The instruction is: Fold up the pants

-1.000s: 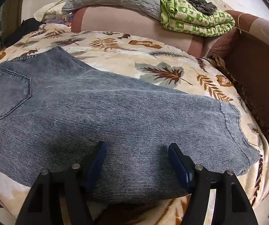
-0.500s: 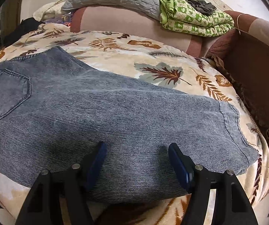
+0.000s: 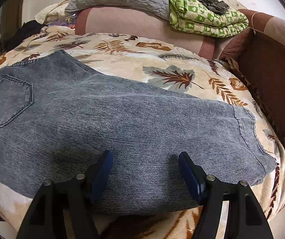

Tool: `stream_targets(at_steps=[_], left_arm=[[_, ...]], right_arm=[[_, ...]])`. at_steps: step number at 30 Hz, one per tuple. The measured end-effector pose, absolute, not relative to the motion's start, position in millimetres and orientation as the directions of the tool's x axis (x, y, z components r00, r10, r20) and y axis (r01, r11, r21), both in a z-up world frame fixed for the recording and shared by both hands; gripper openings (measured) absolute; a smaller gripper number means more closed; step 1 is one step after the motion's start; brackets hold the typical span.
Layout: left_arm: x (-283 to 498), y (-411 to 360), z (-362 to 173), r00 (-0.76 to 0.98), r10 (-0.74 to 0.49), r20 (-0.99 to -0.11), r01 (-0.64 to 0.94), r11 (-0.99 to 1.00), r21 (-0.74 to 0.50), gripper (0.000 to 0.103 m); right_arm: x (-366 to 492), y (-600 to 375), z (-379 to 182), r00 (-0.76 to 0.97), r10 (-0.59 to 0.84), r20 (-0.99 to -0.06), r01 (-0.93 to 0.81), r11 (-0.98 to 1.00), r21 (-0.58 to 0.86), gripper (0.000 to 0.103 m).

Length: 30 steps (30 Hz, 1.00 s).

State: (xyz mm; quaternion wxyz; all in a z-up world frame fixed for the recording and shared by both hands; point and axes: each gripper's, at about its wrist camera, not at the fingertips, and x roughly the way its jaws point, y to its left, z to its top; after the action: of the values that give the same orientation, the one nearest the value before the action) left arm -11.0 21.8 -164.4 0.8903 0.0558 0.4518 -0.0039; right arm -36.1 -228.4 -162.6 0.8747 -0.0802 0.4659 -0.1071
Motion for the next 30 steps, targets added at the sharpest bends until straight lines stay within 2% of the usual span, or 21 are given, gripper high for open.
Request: stream_targets(at_steps=[3,6,12,15,17,20,23,27,30], left_arm=[[-10.0,22.0,-149.7,0.623,0.056,-0.781,0.064,0.99,0.122,0.1],[-0.4,28.1,-135.6,0.645,0.037,-0.763,0.052,0.994,0.093,0.1],[30.2,58.7,-150.3,0.545,0.102,-0.832,-0.05,0.995,0.09,0.1],[30.4,75.8,-156.7,0.531,0.054,-0.845,-0.069,0.997,0.02,0.101],[29.9,76.9,-153.4,0.539,0.061,-0.84,-0.072,0.997,0.026,0.101],[29.2,72.7,-143.1,0.575,0.08,-0.815,-0.068,0.996,0.049,0.1],[25.4,67.3,-132.0,0.597,0.033,-0.802,-0.042,0.999,0.01,0.1],[12.0,58.4,-126.7,0.59,-0.025,-0.807,0.015,1.0,-0.02,0.1],[1.3,59.4,-124.5,0.597,-0.01,-0.802,0.034,0.999,0.012,0.1]], right_arm=[[-36.8,-229.6,-146.4,0.597,-0.177,-0.782,0.077,0.983,-0.164,0.072],[-24.4,-225.1,-140.9,0.611,-0.124,-0.782,0.045,0.992,-0.122,0.072],[15.7,-225.3,-172.9,0.49,-0.034,-0.871,0.038,0.999,-0.018,0.072],[24.5,-229.0,-167.3,0.465,0.0,-0.885,0.018,1.0,0.01,0.072],[33.1,-230.9,-155.2,0.479,0.034,-0.877,-0.002,0.999,0.037,0.072],[61.2,-226.9,-129.8,0.517,0.136,-0.845,-0.071,0.991,0.116,0.072],[92.6,-211.7,-116.7,0.535,0.238,-0.811,-0.178,0.97,0.167,0.072],[134.6,-183.7,-127.3,0.461,0.328,-0.824,-0.295,0.933,0.207,0.072],[156.2,-168.4,-143.0,0.406,0.361,-0.839,-0.33,0.915,0.233,0.072]])
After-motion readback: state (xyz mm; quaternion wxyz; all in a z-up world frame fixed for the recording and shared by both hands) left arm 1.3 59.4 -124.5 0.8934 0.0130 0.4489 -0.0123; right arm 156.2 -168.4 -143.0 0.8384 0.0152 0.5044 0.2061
